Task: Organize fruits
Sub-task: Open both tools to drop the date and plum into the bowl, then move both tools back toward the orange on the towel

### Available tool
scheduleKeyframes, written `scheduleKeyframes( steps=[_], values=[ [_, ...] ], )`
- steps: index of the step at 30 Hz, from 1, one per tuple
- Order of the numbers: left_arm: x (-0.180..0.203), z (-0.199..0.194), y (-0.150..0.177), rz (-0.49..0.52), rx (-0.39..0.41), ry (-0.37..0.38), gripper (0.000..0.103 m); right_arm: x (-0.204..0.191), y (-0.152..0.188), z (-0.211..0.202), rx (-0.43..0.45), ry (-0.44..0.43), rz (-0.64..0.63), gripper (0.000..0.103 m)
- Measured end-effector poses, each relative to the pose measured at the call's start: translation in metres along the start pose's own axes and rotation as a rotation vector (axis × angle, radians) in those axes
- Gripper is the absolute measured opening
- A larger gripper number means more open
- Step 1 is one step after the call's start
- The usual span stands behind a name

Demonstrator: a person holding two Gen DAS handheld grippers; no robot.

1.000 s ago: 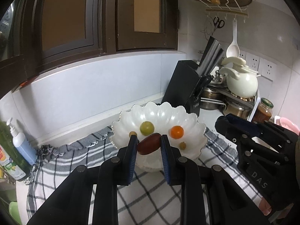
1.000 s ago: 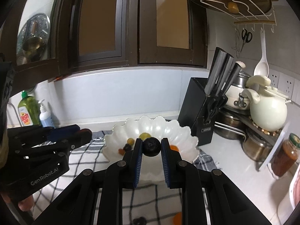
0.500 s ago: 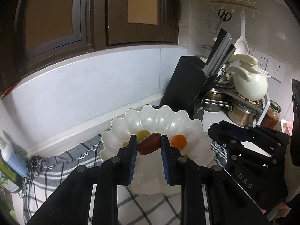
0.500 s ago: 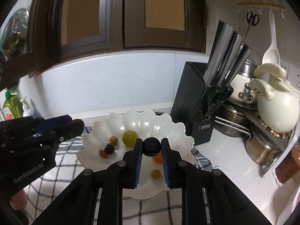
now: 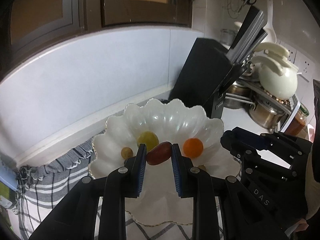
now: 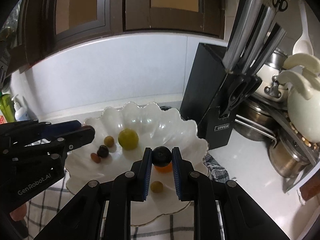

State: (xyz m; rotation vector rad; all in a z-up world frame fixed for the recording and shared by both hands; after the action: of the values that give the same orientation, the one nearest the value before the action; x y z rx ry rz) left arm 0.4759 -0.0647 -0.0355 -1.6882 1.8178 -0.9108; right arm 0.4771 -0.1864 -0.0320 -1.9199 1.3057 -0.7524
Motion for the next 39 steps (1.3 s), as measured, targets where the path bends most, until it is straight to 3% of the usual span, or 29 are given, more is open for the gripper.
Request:
scheduleKeyframes(
  steps=[14, 16, 19, 34, 39],
  values=[
    [0.001, 0.035, 0.006, -0.001, -0.081, -0.032, 0.028, 0.005, 0.009, 0.026, -0.069, -0.014, 0.005, 0.022],
    [0.000, 0.036, 0.007, -0.001, -0.083, -0.039, 0.040, 0.006, 0.009, 0.027, -0.074, -0.016, 0.007, 0.024],
    [-0.002, 0.032, 0.008, -0.003, -0.068, -0.060, 0.045, 0.008, 0.010, 0.027, -0.080, -0.015, 0.020, 0.040],
    [-0.009, -0.015, 0.008, 0.020, 0.040, -0.188, 0.085, 0.010, 0.009, -0.014, -0.015, 0.016, 0.042, 0.040],
    [-0.006, -0.043, 0.009, 0.011, 0.089, -0.206, 0.088, 0.009, 0.011, -0.040, 0.026, 0.026, 0.052, 0.047]
  ],
)
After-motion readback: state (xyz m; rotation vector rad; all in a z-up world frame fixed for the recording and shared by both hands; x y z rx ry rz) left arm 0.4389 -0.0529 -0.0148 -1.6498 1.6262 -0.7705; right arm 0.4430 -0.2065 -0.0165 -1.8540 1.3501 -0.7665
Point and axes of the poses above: each gripper's, at about its wrist camera, not at the fingertips, and z roughly the way its jaws point, x to its right, y to its underside, the point moved 1 cm from there along z, roughly the way its jaws point, and after that the axes turned 6 degrees about -z, right-handed, at the moved point
